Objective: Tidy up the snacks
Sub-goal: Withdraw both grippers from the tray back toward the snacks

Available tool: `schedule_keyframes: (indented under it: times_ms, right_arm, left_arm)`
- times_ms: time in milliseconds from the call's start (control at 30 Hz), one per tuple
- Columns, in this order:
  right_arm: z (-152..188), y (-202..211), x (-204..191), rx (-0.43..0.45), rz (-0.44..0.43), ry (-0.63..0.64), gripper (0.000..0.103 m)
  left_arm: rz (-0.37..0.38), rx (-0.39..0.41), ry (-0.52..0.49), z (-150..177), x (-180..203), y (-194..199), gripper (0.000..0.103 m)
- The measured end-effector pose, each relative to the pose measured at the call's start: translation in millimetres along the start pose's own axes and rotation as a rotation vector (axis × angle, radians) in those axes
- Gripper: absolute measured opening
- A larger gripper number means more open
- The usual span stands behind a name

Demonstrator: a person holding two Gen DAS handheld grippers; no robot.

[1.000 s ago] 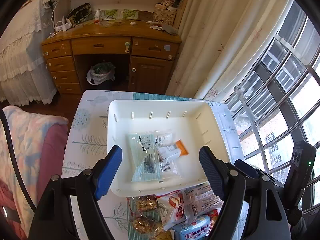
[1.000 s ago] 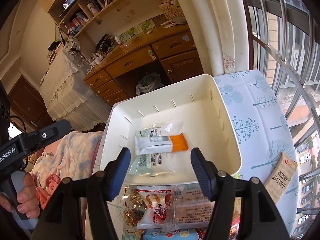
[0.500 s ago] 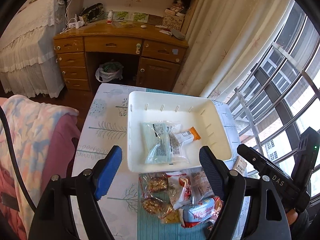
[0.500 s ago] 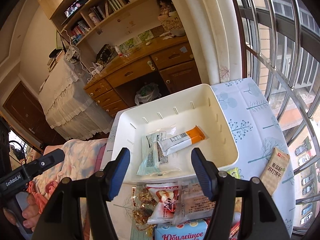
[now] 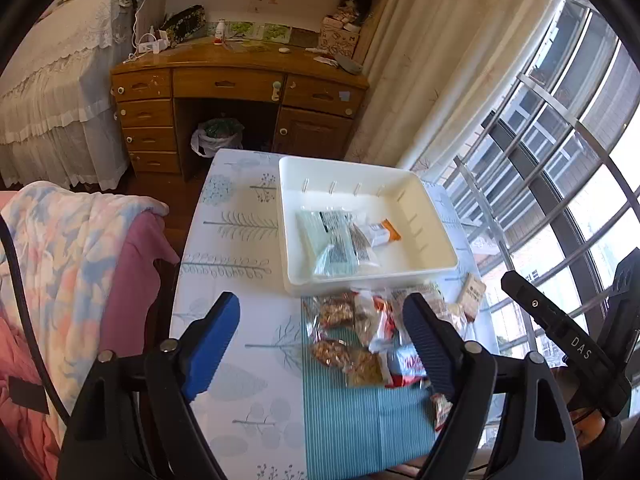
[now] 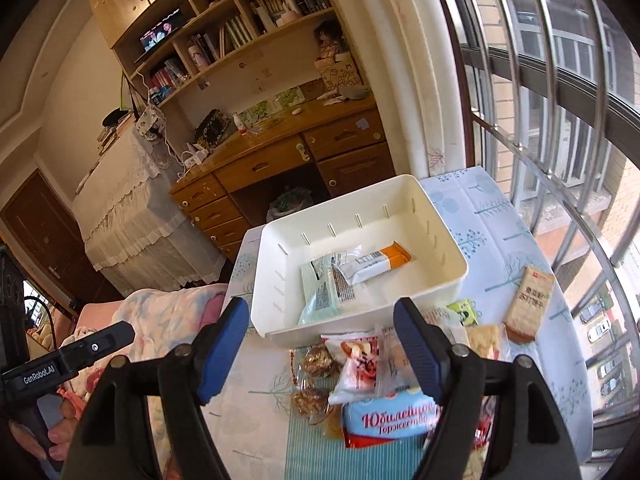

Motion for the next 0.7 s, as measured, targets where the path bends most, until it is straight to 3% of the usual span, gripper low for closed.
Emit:
schedule_keyframes:
  times_ms: [267, 700]
  right_arm:
    - [40.1, 36.4, 8.1, 0.007, 0.069, -0.008, 0.079]
    - [76.5, 68.9, 51.6, -0.014, 0.153, 0.001, 0.079]
  left_arm:
    - [0.054, -0.057, -0.018, 49.4, 5.7, 12.1, 0.087]
    - [0.057, -0.188, 0.003, 114.0, 32.4, 2.4, 0.088]
Point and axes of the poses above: each gripper's, at about its wrist camera, not at the fingertips, and y roughly against the way its jaws point, x to its right, z to its underside, the point moved 8 cm from there along -y, roughly the way its jaws point, and after that the axes turned 5 degrees about -y, right-handed, at the moved point
